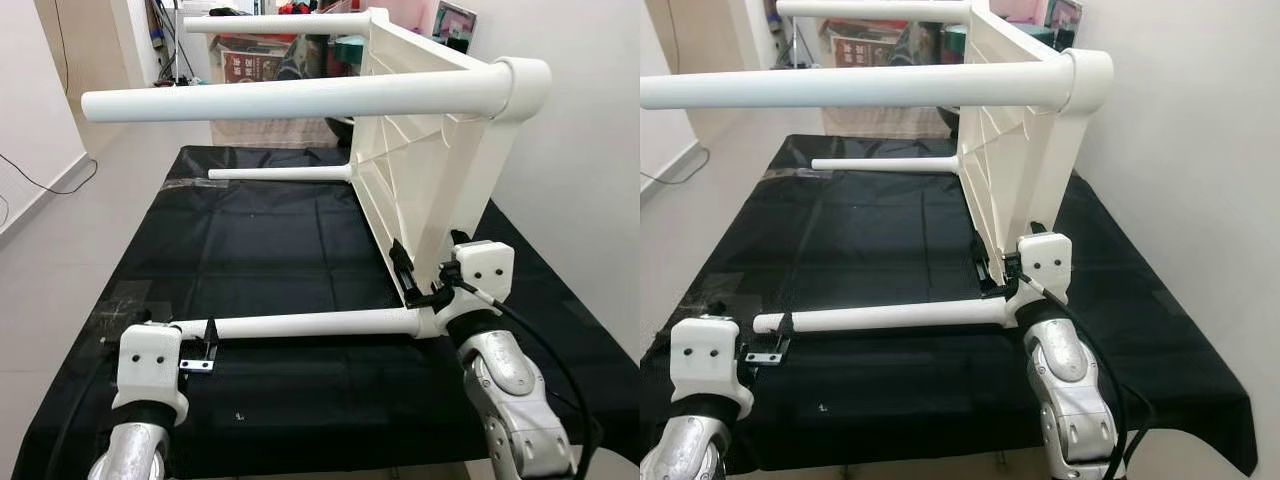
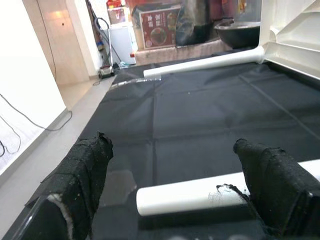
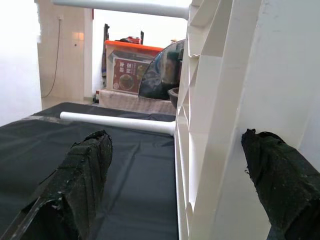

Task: Building children table

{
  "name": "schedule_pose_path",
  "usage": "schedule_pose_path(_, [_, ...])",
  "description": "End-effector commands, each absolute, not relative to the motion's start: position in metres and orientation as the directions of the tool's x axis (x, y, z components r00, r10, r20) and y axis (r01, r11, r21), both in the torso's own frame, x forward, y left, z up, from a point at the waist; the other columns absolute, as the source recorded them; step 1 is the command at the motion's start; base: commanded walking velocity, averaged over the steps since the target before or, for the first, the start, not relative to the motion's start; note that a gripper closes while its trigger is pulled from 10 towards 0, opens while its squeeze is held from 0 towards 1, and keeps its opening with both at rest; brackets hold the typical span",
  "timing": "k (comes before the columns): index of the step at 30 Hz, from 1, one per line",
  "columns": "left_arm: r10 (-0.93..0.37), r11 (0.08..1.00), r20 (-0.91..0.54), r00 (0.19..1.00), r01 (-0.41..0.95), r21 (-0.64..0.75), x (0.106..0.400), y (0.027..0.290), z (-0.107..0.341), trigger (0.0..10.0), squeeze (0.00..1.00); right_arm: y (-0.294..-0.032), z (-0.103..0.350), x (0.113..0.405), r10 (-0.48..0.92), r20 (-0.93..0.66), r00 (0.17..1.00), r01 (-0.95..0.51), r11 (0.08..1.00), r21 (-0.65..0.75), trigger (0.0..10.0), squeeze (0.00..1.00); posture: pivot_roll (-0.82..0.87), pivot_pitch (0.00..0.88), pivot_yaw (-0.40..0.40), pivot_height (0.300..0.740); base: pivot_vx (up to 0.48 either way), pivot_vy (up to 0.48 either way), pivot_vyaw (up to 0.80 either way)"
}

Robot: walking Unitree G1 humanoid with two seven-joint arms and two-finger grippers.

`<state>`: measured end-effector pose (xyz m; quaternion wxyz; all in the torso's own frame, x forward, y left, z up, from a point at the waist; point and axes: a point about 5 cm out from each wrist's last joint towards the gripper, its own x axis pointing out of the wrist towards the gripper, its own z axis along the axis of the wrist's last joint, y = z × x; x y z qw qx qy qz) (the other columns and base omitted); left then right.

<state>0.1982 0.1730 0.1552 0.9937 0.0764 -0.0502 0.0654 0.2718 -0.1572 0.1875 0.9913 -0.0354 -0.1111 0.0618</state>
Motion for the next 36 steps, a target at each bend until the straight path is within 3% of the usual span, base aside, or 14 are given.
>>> schedule_pose_path(1, [0.110,0.980,0.099,0.989,-0.125,0.157,0.200,0.174,0.152,10.0,0.00,-0.158,0.184,0.273,0.118,0.205,0.972,-0.102,0.991,-0.088,10.0,0.00,0.04,0.000,-0.063,0.740,0.000,0.000,0.00])
schedule_pose_path(13, [0.084,0.977,0.123,0.989,-0.106,0.184,0.206,0.178,0.158,10.0,0.00,-0.153,0.183,0.269,0.157,0.220,0.963,-0.146,0.987,-0.064,10.0,0.00,0.03,0.000,-0.040,0.740,0.000,0.000,0.00])
schedule_pose_path(15, [0.077,0.976,0.132,0.988,-0.101,0.192,0.209,0.180,0.160,10.0,0.00,-0.145,0.185,0.267,0.223,0.238,0.945,-0.212,0.975,-0.069,10.0,0.00,0.03,0.000,-0.037,0.740,0.000,0.000,0.00])
schedule_pose_path(17, [0.075,0.974,0.134,0.988,-0.102,0.203,0.210,0.184,0.160,10.0,0.00,-0.139,0.177,0.252,0.377,0.235,0.896,-0.351,0.925,-0.145,10.0,0.00,0.03,0.000,-0.035,0.740,0.000,0.000,0.00])
schedule_pose_path(25, [0.076,0.973,0.131,0.988,-0.102,0.206,0.212,0.185,0.159,10.0,0.00,-0.136,0.177,0.238,0.529,0.198,0.825,-0.504,0.848,-0.164,10.0,0.00,0.03,0.000,-0.037,0.740,0.000,0.000,0.00])
schedule_pose_path(33, [0.059,0.973,0.157,0.986,-0.093,0.213,0.217,0.184,0.165,10.0,0.00,-0.123,0.166,0.254,0.548,0.170,0.819,-0.525,0.835,-0.163,10.0,0.00,0.05,0.000,-0.042,0.740,0.000,0.000,0.00])
schedule_pose_path(36, [-0.053,0.949,0.193,0.980,-0.011,0.315,0.225,0.172,0.177,10.0,0.00,-0.110,0.156,0.276,0.514,0.138,0.847,-0.496,0.856,-0.147,10.0,0.00,0.08,0.000,-0.059,0.740,0.000,0.000,0.00])
